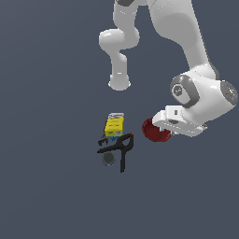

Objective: Pick up a designated object from a clutter of objects.

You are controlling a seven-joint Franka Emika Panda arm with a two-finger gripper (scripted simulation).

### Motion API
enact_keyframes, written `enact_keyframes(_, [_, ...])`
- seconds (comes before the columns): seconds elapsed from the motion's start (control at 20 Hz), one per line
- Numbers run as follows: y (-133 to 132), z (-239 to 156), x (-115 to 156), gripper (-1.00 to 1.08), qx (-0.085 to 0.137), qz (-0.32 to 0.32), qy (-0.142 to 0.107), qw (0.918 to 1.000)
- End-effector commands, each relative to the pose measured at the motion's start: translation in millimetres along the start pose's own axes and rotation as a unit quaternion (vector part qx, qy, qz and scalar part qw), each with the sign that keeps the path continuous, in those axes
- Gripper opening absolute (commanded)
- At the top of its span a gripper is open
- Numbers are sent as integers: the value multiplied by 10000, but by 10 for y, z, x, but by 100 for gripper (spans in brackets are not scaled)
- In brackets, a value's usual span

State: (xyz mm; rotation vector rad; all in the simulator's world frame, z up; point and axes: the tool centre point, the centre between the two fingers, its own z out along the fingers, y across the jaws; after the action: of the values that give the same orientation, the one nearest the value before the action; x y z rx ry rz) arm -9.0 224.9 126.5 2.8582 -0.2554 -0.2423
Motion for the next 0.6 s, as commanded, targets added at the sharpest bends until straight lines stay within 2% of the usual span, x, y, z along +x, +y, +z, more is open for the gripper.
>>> enact_keyframes(0.0, [-181,154,-77,28,-155,93,-4,9998])
enact_keyframes(0.3, [-474,427,-231,28,-428,238,18,9988])
enact_keyframes(0.55, [-597,554,-307,28,-554,302,43,9980])
